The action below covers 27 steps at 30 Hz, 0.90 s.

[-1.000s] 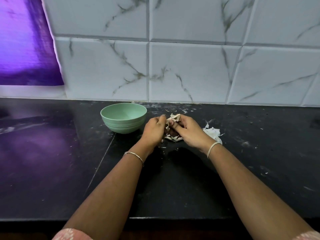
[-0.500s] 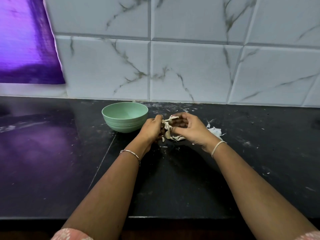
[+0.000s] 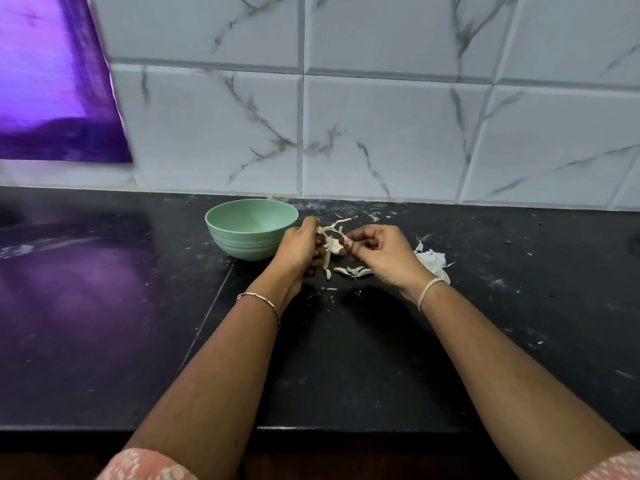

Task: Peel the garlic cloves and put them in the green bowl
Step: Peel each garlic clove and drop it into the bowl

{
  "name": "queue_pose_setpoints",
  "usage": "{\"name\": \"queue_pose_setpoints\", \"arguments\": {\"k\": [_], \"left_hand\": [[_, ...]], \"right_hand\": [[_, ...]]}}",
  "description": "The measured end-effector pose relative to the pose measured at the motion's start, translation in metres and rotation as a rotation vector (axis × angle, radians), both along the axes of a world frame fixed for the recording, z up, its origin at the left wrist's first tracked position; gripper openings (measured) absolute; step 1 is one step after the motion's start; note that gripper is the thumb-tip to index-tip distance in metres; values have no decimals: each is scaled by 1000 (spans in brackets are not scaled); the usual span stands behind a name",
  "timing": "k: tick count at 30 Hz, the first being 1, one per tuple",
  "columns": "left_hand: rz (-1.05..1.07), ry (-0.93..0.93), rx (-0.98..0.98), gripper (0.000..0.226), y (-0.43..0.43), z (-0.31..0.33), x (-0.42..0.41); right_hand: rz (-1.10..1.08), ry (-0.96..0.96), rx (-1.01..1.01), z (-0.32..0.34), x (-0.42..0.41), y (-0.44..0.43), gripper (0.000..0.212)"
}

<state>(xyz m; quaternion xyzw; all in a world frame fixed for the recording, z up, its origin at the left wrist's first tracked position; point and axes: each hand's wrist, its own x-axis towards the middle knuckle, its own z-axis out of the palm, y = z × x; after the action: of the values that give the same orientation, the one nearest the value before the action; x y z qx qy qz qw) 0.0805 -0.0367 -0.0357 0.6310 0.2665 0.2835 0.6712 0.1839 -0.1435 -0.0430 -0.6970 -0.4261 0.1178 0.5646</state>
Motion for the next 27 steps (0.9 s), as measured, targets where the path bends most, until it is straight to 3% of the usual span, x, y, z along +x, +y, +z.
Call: {"name": "queue_pose_setpoints", "arguments": {"k": [8,12,18,21,27], "left_hand": [[-54,-71,-194,38,1,3,-4],[-100,-37,-211,41,0,2,-4],[-132,-46,-250,44,1,3,-5],[-139,-35,-255,40,2,4,-7],[-69,-13,-256,35,1,5,-8]], "right_hand": [[-34,18,-21,10,-5,-8,28],[-43,3,-43,11,-8,-7,20],[197,32,-61,9,-15,-9,29],[205,28,-55,5,-16,-7,32],[109,81,28,7,-9,-5,13]]}}
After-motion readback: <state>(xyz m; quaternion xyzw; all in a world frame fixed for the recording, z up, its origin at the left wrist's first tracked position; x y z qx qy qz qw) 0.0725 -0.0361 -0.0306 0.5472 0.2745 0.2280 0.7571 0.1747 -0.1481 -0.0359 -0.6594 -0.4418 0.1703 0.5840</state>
